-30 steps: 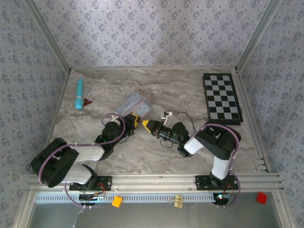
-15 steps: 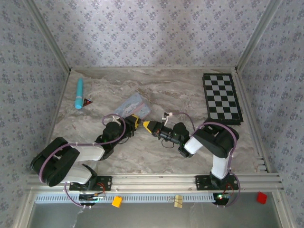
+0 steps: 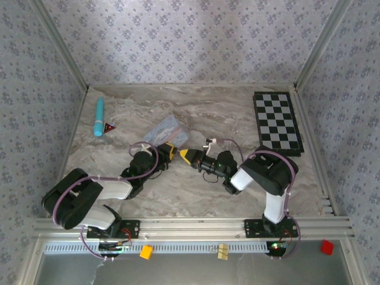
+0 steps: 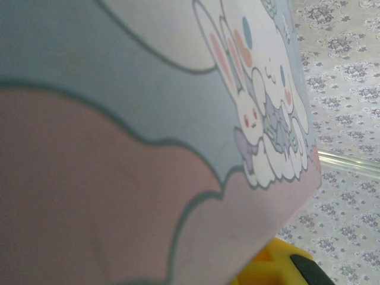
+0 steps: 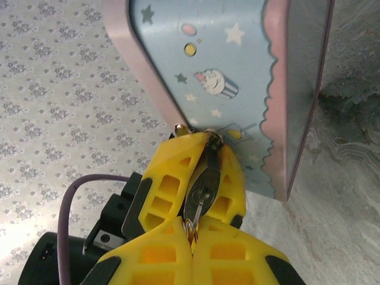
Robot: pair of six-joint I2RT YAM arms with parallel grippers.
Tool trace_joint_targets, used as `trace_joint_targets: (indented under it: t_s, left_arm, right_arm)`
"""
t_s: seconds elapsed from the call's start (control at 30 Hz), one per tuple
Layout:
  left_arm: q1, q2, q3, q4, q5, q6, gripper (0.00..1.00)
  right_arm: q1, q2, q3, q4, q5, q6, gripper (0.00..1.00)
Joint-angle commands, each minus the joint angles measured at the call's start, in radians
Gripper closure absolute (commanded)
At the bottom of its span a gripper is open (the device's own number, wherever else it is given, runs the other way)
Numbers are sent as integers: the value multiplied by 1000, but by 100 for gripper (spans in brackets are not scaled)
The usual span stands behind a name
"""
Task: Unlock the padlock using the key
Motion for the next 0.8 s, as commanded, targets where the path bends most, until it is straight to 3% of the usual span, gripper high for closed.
trace_joint_targets:
  t_s: [0.0,0.77]
  left_arm:
    - [-15,-34,62,202,47,-16,100]
    - [-16,-37,82,201,45,-9,100]
  right_arm:
    - [-25,61,-3,-129,25,19,100]
    - [64,116,38,-128,10,-56,100]
